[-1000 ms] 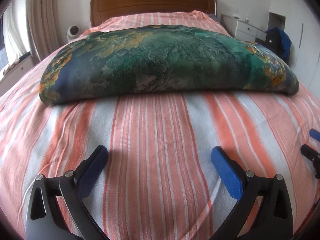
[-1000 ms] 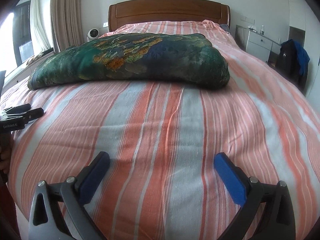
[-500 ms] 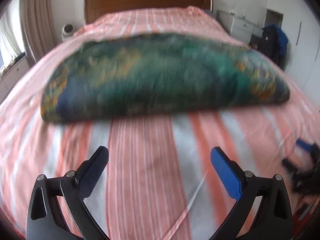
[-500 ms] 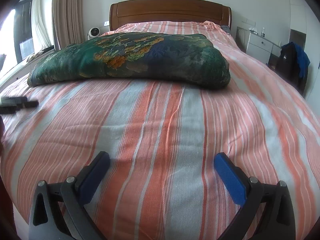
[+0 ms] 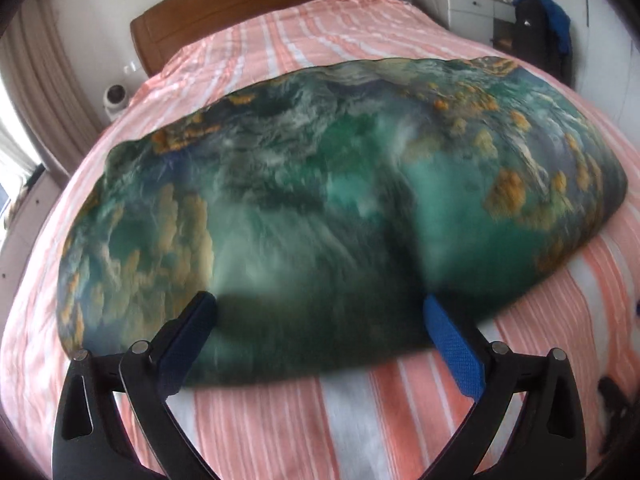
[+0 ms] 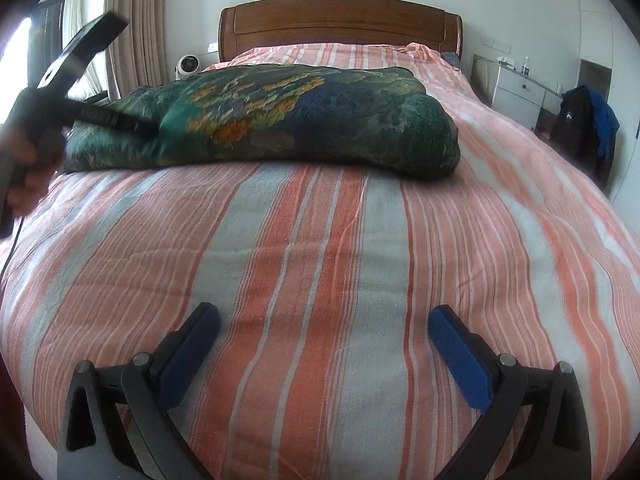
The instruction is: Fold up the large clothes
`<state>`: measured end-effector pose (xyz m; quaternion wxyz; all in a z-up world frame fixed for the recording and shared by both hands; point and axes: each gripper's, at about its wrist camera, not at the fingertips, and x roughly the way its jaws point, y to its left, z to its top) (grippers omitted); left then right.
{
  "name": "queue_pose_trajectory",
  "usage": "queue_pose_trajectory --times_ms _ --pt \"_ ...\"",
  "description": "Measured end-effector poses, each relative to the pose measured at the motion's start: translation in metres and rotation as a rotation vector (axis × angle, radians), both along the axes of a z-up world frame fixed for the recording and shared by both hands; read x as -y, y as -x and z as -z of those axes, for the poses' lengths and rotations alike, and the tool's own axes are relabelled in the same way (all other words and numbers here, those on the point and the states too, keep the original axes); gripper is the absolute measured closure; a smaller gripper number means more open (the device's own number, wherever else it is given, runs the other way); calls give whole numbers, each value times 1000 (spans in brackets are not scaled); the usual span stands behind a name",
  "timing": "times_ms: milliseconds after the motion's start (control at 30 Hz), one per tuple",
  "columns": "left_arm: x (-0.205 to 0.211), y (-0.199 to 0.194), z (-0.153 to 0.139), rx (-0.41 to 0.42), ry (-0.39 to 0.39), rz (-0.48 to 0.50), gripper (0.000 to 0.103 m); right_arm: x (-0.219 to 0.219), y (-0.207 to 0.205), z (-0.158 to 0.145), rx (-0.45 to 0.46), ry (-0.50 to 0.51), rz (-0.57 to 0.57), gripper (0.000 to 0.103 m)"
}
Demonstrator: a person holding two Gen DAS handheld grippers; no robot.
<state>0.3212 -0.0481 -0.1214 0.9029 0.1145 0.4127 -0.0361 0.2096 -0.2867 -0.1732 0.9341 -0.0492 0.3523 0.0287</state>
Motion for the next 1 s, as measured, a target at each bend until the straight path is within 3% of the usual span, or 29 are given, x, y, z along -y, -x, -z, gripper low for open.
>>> queue_pose_trajectory --times_ms 200,267,433,500,1000 --pt "4 58 11 -73 -35 103 1 -1 -1 0 -5 -1 -1 0" --pt "2 72 9 -87 4 106 1 0 -2 0 -6 -1 -1 0" --pt "-4 91 0 -105 188 51 1 -1 -2 0 -5 0 0 0" --pt "-4 94 -2 -99 221 31 1 -1 -2 0 -4 0 0 0" --pt "-17 117 25 -122 176 -34 1 0 -2 -1 -2 1 -1 0"
